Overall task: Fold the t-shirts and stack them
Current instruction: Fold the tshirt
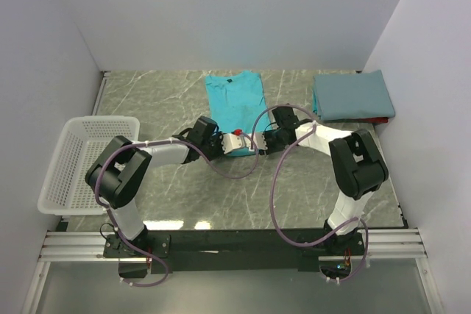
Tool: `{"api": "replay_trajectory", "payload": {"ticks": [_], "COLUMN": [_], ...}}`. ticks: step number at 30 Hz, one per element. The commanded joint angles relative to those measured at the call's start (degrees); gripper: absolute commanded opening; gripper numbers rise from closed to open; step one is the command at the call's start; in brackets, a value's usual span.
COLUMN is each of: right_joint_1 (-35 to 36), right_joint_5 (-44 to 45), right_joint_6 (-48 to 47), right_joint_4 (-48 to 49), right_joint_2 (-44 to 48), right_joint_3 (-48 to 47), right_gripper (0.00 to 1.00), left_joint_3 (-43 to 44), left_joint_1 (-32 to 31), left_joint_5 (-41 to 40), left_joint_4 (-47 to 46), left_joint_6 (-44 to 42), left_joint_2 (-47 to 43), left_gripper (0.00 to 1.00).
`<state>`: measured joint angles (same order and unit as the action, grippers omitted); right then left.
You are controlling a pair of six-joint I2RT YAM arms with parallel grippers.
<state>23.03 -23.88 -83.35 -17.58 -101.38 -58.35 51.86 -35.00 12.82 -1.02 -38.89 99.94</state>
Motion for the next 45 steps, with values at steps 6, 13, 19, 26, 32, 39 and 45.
{"api": "replay_trajectory", "payload": {"ticks": [6,13,19,26,32,39,45], "right_joint_1": [0.53,0.79,4.03,5.27,4.31,-1.13,-2.72], "right_joint_5": [0.15,-2.66,-6.27,-8.9,-4.7,-2.93,-2.05], "right_joint_6": [-0.84,-3.66,-0.32,4.15,12.66,18.75,21.82], "right_joint_4": [-4.99,-14.23,-23.71,-37.26,-28.59,-25.04,-25.83], "right_joint_2": [0.47,11.72,26.83,38.78,38.99,21.95,6.74], "right_joint_3": [-0.37,8.15,17.21,17.48,15.64,-4.8,-21.94], "right_gripper": [0.0,0.0,0.0,0.0,0.0,0.0,0.0], "left_joint_3": [-0.88,-2.81,-5.18,-8.79,-5.89,2.19,12.12], "left_joint_1": [0.37,-3.74,-12.88,-21.51,-21.25,-9.32,-1.58], "left_joint_5": [4.66,11.42,14.07,16.01,7.06,6.25,4.76], "left_joint_4": [4.7,11.3,17.62,17.72,17.54,15.35,14.29], "left_joint_6": [-0.83,3.38,9.97,18.5,13.25,8.58,6.37], "left_joint_2": [-2.12,-10.81,-16.6,-25.93,-26.03,-17.43,-9.17], "left_gripper": [0.03,0.0,0.01,0.0,0.0,0.0,0.0]}}
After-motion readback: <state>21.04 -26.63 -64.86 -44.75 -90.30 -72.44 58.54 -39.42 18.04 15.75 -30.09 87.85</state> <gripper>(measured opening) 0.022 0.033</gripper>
